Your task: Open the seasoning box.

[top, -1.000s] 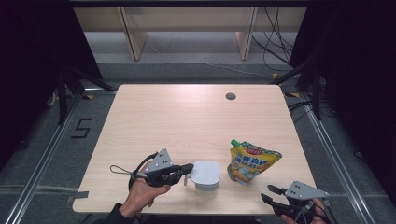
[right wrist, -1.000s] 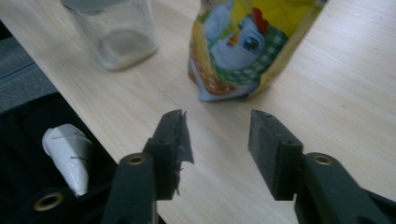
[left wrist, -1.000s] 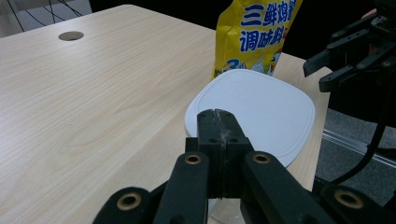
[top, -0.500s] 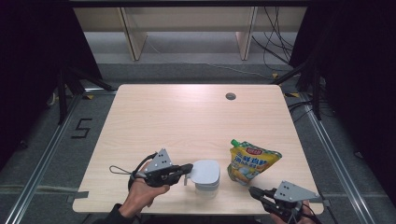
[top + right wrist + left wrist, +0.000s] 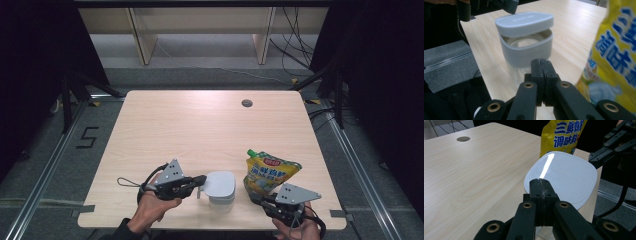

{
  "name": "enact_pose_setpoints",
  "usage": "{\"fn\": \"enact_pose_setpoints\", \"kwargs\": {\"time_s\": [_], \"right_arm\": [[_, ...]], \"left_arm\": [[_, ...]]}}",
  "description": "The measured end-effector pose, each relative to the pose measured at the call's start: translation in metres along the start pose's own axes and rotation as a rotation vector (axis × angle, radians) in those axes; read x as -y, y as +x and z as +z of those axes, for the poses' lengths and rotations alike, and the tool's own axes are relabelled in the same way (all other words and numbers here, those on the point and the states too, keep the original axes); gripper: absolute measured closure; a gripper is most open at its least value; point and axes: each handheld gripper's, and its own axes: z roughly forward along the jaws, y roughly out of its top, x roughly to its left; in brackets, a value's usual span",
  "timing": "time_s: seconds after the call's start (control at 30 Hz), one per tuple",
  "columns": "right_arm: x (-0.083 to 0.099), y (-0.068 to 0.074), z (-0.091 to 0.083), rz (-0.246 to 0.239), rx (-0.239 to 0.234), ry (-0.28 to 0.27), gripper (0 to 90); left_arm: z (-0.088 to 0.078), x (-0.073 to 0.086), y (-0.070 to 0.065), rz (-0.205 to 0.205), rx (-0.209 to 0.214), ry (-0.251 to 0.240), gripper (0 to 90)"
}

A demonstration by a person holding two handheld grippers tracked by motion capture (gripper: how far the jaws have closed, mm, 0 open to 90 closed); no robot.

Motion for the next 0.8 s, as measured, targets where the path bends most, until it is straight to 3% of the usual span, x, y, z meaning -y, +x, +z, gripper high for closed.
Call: {"fn": "enact_pose_setpoints", "kwargs": {"time_s": [0.17, 0.23, 0.3, 0.33, 0.8], "right_arm": [[-0.006, 0.003, 0.009, 0.005, -0.017, 0.02, 90.0], [-0.008, 0.003, 0.015, -0.016, -0.023, 0.016, 90.0], [-0.009, 0.004, 0.014, -0.01, -0.009, 0.026, 90.0], [-0.012, 0.003, 0.016, -0.035, -0.016, 0.024, 90.0], [-0.022, 0.006, 0.025, -0.054, -0.029, 0.026, 90.0]], "left_arm": [[0.0, 0.0, 0.0, 0.007, 0.0, -0.001, 88.8], [0.0, 0.0, 0.0, 0.009, -0.002, -0.001, 88.8], [0.0, 0.0, 0.0, 0.008, -0.001, -0.001, 88.9], [0.0, 0.0, 0.0, 0.008, -0.001, -0.003, 88.9], [-0.001, 0.003, 0.003, 0.01, -0.009, 0.002, 88.8]]}}
